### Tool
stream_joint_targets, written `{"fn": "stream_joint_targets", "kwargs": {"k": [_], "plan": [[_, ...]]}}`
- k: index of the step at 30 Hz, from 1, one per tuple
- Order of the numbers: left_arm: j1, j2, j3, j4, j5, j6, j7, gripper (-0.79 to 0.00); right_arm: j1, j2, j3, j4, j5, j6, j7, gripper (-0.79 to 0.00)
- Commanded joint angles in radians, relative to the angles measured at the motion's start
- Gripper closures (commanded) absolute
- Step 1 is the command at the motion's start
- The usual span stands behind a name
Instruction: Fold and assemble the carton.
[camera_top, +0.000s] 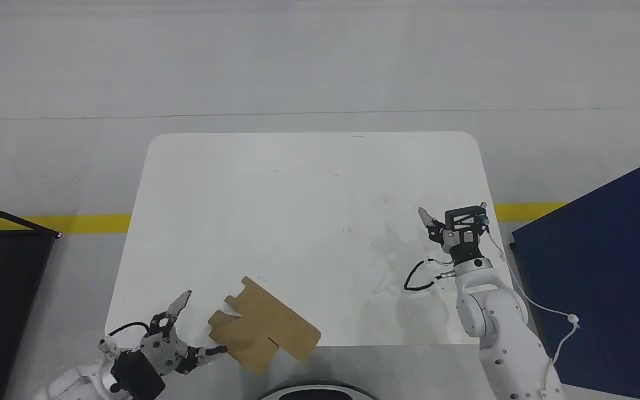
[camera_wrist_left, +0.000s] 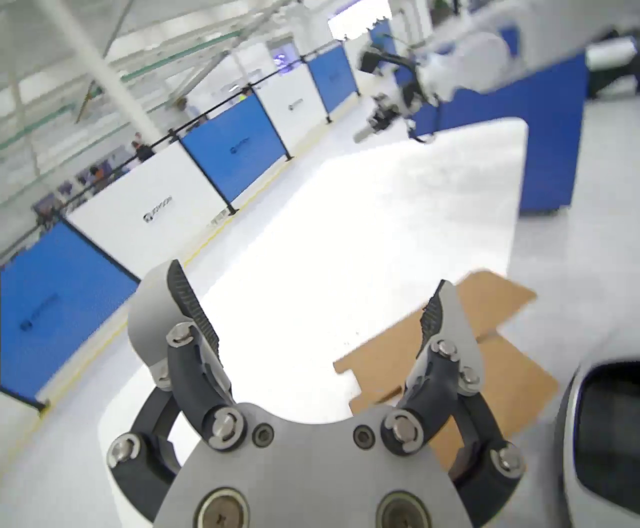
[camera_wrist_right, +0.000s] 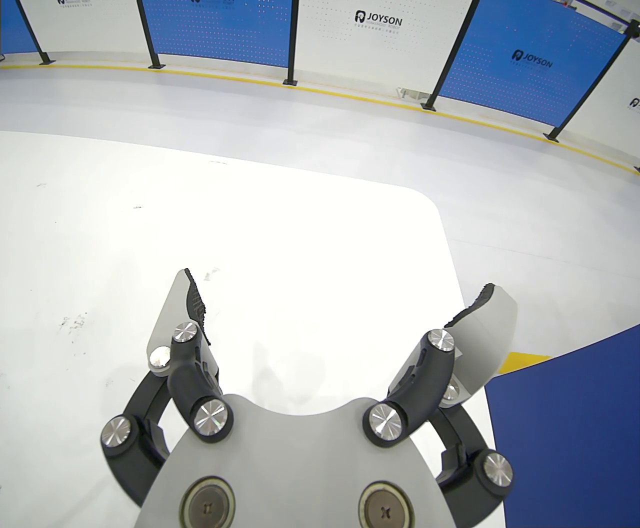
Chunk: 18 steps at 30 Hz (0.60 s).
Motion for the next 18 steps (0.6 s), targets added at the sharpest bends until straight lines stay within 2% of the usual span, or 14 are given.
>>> {"fn": "stream_joint_targets", "kwargs": {"k": [1, 3, 13, 18], "plan": [[0.03, 0.006, 0.0, 0.0, 0.153, 0.083, 0.058, -0.785, 0.0, 0.0, 0.0, 0.0, 0.0, 0.0, 0.0, -0.785], [0.055, 0.009, -0.007, 0.002, 0.169, 0.148, 0.084, -0.785, 0.0, 0.0, 0.0, 0.0, 0.0, 0.0, 0.0, -0.785], [0.054, 0.01, -0.006, 0.0, 0.183, 0.15, 0.075, -0.785, 0.0, 0.0, 0.0, 0.0, 0.0, 0.0, 0.0, -0.785], [0.087, 0.023, 0.038, -0.108, 0.509, 0.213, -0.048, -0.785, 0.0, 0.0, 0.0, 0.0, 0.0, 0.0, 0.0, -0.785]]}}
